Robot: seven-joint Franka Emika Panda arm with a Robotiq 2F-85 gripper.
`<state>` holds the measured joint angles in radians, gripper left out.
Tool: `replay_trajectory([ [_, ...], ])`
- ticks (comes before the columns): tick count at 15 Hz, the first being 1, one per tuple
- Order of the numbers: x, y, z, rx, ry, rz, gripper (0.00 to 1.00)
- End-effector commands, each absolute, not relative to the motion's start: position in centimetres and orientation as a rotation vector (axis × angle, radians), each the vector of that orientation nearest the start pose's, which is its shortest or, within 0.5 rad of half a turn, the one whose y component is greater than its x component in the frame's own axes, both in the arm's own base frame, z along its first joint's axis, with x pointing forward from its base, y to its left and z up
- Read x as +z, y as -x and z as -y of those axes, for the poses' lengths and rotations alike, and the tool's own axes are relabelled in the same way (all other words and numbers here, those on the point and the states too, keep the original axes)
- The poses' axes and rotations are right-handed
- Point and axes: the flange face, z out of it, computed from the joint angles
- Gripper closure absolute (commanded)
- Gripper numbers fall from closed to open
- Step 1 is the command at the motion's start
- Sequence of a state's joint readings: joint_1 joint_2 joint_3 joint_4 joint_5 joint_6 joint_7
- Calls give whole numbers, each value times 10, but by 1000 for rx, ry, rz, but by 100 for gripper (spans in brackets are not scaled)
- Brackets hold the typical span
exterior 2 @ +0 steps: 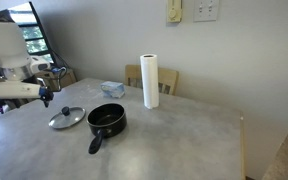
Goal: Take the lid and put it on the pot
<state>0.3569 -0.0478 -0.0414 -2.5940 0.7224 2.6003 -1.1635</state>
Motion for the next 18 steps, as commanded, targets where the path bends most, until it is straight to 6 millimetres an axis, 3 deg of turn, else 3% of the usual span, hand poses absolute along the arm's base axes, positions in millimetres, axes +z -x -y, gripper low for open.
replay_trajectory([
  [1,260,-457,-146,-336,2449,1332,0],
  [6,227,-467,-194,-283,2411,1745,0],
  [8,207,-473,-199,-261,2405,1915,0],
  [11,190,-492,-189,-264,2434,2139,0],
  [12,201,-475,-194,-247,2419,2043,0],
  [18,190,-478,-192,-280,2483,1997,0],
])
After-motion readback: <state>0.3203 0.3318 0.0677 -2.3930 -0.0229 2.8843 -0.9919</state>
